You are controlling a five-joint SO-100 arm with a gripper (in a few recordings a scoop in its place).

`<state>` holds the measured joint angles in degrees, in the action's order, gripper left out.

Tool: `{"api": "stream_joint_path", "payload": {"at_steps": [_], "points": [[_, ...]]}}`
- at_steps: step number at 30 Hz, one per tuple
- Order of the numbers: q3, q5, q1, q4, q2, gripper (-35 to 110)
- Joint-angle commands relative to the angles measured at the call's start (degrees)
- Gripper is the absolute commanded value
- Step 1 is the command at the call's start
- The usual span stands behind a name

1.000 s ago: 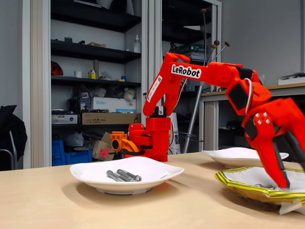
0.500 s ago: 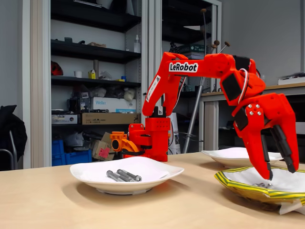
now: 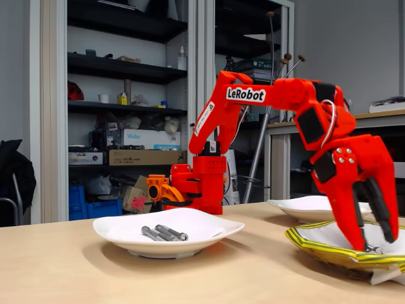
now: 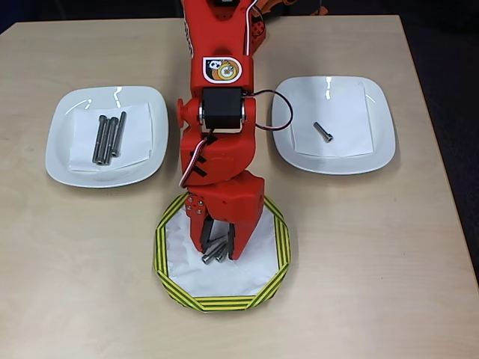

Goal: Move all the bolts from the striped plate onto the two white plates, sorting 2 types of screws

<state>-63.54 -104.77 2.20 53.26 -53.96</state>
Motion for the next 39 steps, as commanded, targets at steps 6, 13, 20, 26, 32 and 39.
{"api": "stream_joint_path", "payload": {"at_steps": [6,13,20,26,32,39], "points": [[0.62,-0.26,0.35,-6.68,4.92,16],[2.72,0.35,0.62,-3.78,5.71,9],[5.36,4.31,-0.09,1.49,5.27,0],[10.99,9.67,-1.14,7.03,6.42,0],[29.97,15.56,-1.85,22.94,8.88,0],[34.72,14.24,1.58,32.17,3.87,0]]}}
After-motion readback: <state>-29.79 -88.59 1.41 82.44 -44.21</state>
